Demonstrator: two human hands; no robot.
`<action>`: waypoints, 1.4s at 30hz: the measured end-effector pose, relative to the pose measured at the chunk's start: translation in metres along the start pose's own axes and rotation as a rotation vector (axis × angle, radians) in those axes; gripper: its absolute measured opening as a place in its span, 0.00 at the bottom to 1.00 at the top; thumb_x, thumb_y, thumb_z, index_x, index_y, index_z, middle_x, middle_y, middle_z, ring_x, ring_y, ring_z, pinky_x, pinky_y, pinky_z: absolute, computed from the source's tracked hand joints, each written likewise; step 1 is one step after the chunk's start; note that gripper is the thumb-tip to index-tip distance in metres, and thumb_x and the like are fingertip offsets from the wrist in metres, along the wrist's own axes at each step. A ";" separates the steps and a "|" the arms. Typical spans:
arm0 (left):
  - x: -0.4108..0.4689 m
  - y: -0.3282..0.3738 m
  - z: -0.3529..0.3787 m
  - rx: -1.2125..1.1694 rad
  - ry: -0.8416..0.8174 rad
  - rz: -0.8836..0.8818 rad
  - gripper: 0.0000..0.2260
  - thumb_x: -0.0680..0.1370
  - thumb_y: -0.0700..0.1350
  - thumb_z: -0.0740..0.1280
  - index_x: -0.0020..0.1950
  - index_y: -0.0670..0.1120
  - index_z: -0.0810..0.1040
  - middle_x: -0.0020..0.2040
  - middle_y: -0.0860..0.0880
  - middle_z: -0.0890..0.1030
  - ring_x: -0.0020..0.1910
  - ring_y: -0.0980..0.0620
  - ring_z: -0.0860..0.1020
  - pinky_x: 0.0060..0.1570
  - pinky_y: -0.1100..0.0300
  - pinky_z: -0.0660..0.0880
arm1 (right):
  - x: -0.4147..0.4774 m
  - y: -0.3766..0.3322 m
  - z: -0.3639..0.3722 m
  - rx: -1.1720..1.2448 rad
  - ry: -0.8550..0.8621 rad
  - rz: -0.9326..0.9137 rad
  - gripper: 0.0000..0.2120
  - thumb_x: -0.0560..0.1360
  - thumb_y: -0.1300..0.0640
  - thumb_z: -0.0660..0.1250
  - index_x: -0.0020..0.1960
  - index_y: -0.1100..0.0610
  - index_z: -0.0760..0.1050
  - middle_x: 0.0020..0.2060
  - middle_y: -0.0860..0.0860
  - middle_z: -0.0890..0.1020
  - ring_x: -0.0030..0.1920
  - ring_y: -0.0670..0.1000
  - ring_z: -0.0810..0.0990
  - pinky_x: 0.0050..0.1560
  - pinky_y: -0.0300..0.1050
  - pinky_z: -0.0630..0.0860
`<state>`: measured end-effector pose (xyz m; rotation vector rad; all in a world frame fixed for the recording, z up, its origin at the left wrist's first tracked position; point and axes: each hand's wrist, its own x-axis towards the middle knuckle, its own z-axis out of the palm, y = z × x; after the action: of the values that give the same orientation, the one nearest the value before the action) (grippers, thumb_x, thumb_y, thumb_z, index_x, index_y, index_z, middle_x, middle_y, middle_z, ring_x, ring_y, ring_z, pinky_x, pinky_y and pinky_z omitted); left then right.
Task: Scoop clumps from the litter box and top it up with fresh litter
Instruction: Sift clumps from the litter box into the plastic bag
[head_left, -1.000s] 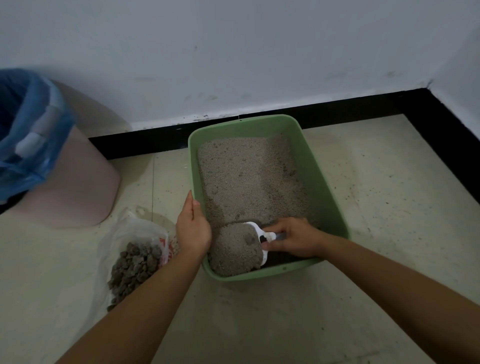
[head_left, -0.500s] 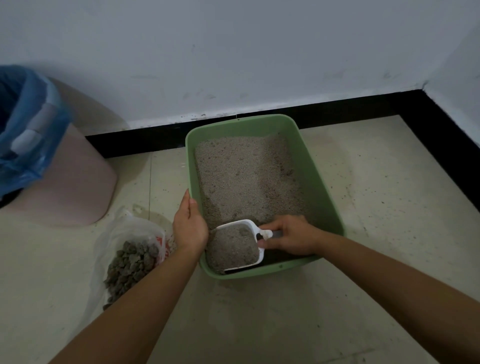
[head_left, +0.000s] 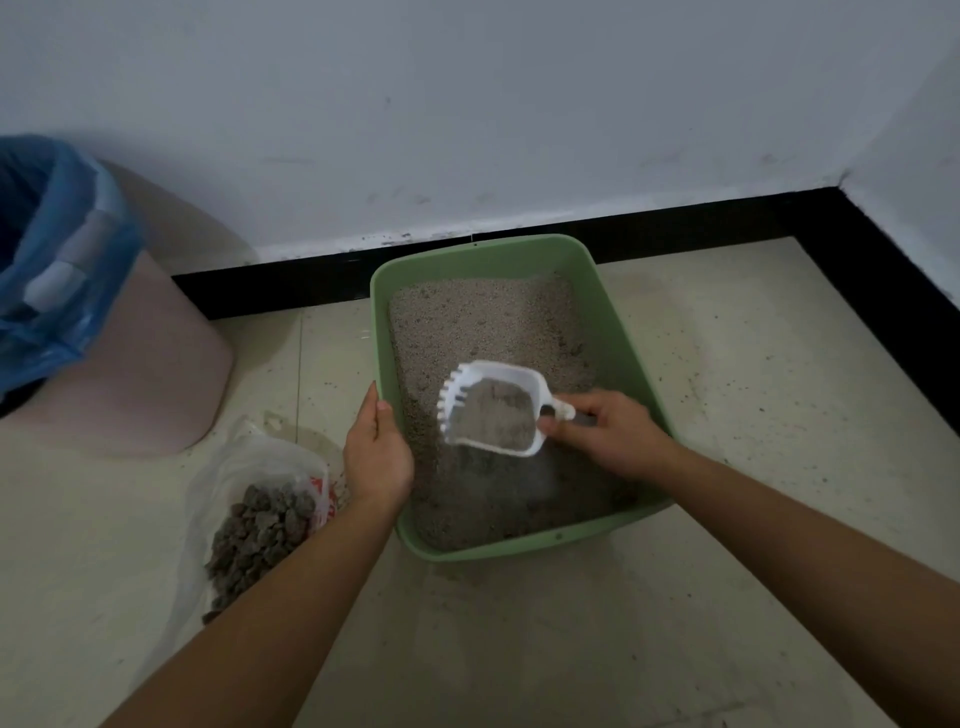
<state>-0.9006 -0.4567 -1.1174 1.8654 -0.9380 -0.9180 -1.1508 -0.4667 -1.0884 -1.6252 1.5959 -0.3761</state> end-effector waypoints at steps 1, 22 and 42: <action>0.000 0.000 0.000 -0.001 0.001 0.002 0.19 0.85 0.48 0.53 0.77 0.50 0.63 0.76 0.49 0.66 0.74 0.48 0.63 0.73 0.55 0.58 | 0.003 -0.003 -0.004 -0.014 0.050 0.012 0.14 0.70 0.31 0.65 0.55 0.28 0.77 0.58 0.41 0.82 0.62 0.52 0.77 0.67 0.63 0.67; 0.001 -0.001 -0.001 0.015 0.000 0.027 0.19 0.85 0.48 0.53 0.77 0.49 0.63 0.75 0.49 0.67 0.74 0.49 0.64 0.69 0.60 0.57 | 0.009 -0.017 -0.013 -0.188 0.157 0.077 0.17 0.77 0.35 0.62 0.63 0.36 0.76 0.55 0.45 0.83 0.64 0.52 0.75 0.70 0.57 0.63; 0.003 0.012 -0.009 -0.097 -0.103 -0.092 0.19 0.84 0.46 0.54 0.76 0.48 0.65 0.74 0.48 0.68 0.72 0.48 0.67 0.73 0.51 0.61 | -0.001 -0.030 0.013 -0.312 0.009 -0.009 0.16 0.77 0.35 0.62 0.63 0.32 0.75 0.58 0.43 0.83 0.63 0.51 0.76 0.59 0.52 0.59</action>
<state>-0.8947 -0.4602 -1.1039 1.8048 -0.8593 -1.1053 -1.1210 -0.4651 -1.0751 -1.8645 1.7198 -0.1429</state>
